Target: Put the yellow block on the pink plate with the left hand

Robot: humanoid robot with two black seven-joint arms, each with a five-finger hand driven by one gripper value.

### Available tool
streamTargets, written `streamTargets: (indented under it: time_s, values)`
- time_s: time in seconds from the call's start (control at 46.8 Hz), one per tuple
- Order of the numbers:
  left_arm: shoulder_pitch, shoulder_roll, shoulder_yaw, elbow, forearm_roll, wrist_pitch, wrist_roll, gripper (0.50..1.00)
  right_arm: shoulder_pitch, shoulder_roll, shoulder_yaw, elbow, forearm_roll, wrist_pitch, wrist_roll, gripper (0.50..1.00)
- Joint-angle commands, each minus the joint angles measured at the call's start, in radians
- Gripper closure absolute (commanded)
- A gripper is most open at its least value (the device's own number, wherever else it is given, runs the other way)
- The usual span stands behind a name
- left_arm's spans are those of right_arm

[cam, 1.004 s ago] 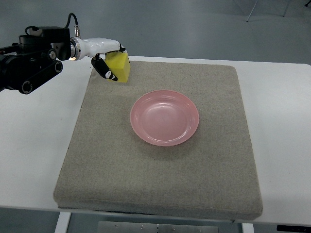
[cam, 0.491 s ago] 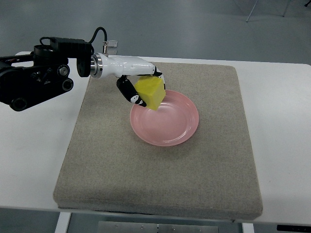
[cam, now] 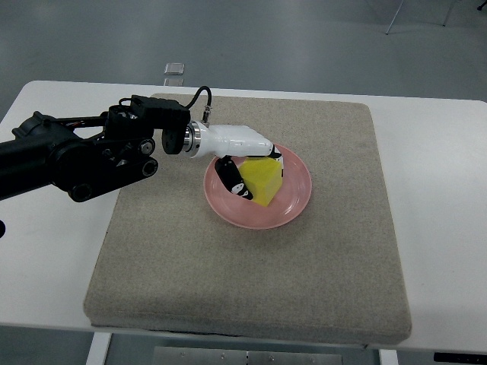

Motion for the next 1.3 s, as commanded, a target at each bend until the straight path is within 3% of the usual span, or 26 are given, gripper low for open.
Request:
streamTargets:
  time_s: [0.0, 0.299, 0.534, 0.812, 1.026, 1.282]
  values:
    - [0.006, 0.0, 0.0, 0.0, -0.009, 0.028, 0.0, 0.508, 0.0, 0.0, 0.0, 0.0, 0.0, 0.0, 0.0, 0.576]
    - [0.01, 0.021, -0.008, -0.011, -0.09, 0.031, -0.002, 0.506, 0.0, 0.0, 0.0, 0.0, 0.0, 0.0, 0.0, 0.576]
    - [-0.007, 0.092, -0.052, 0.003, -0.461, 0.024, -0.002, 0.506, 0.0, 0.0, 0.0, 0.0, 0.0, 0.0, 0.0, 0.576]
    - [0.033, 0.132, -0.1, 0.155, -0.9, -0.001, -0.002, 0.504, 0.0, 0.0, 0.0, 0.0, 0.0, 0.0, 0.0, 0.576]
    - [0.053, 0.146, -0.129, 0.241, -1.009, -0.025, -0.002, 0.504, 0.0, 0.0, 0.0, 0.0, 0.0, 0.0, 0.0, 0.576]
    - [0.174, 0.141, -0.301, 0.299, -1.232, -0.03, -0.002, 0.504, 0.0, 0.0, 0.0, 0.002, 0.0, 0.0, 0.0, 0.576]
